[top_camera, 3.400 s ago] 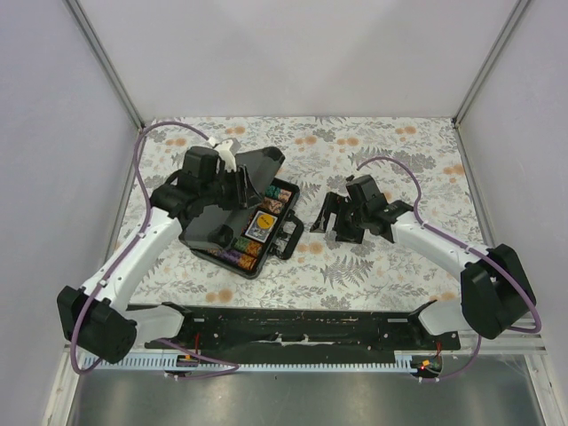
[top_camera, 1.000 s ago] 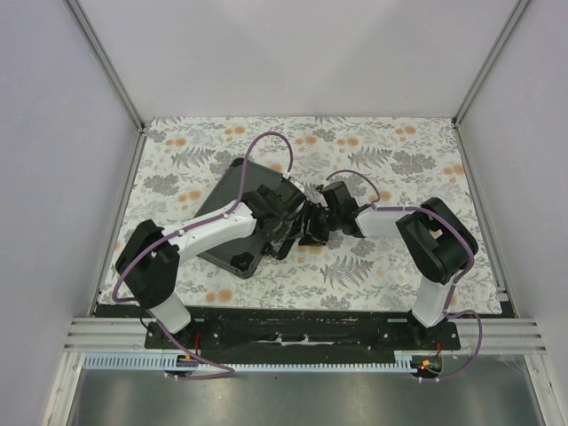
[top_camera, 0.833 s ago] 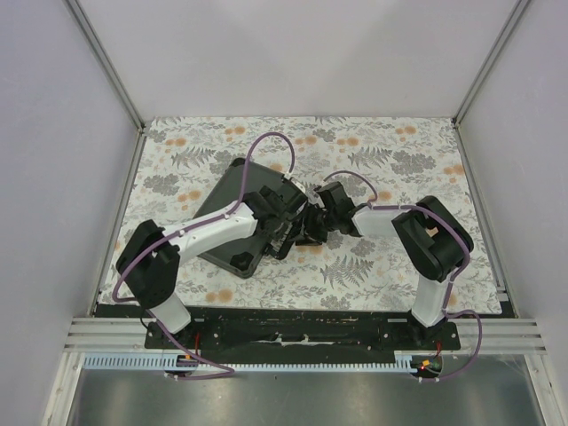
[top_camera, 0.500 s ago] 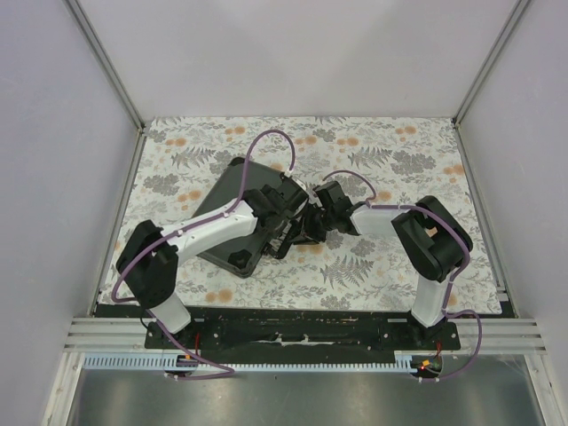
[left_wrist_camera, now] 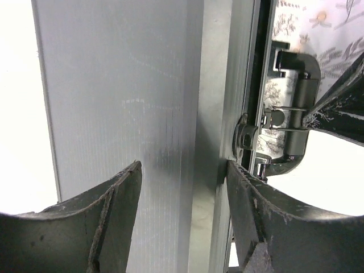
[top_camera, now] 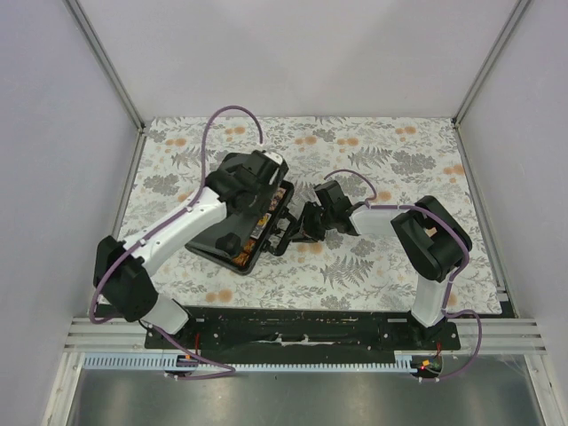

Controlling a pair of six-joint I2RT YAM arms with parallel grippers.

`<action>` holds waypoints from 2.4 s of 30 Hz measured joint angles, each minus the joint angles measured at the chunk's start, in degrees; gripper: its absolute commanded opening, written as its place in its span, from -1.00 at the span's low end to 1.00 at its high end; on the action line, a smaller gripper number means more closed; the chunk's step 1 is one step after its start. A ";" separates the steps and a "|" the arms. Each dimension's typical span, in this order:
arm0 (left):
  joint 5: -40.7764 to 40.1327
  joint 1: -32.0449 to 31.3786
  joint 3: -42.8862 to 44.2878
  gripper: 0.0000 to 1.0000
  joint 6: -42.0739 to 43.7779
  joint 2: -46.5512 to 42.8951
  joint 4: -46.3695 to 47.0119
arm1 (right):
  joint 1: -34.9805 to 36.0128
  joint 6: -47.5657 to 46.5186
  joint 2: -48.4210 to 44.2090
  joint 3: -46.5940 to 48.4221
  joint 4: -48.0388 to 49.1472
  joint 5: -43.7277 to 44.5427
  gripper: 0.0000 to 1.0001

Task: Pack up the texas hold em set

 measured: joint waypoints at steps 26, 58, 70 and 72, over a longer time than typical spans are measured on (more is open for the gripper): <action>2.73 27.06 12.50 0.22 -0.52 -6.54 1.79 | 0.00 -0.37 0.00 3.06 -4.98 2.21 -0.30; -1.70 30.03 22.21 0.57 -3.78 -4.90 -9.16 | -10.10 -19.76 -12.28 13.44 -37.05 35.06 0.50; 5.07 29.81 21.24 0.58 -4.42 -13.16 -9.25 | -9.97 -28.55 -0.55 18.29 -36.92 34.25 0.45; 6.47 29.81 20.48 0.58 -4.44 -13.40 -9.22 | -9.97 -31.32 0.09 18.58 -36.63 33.33 0.46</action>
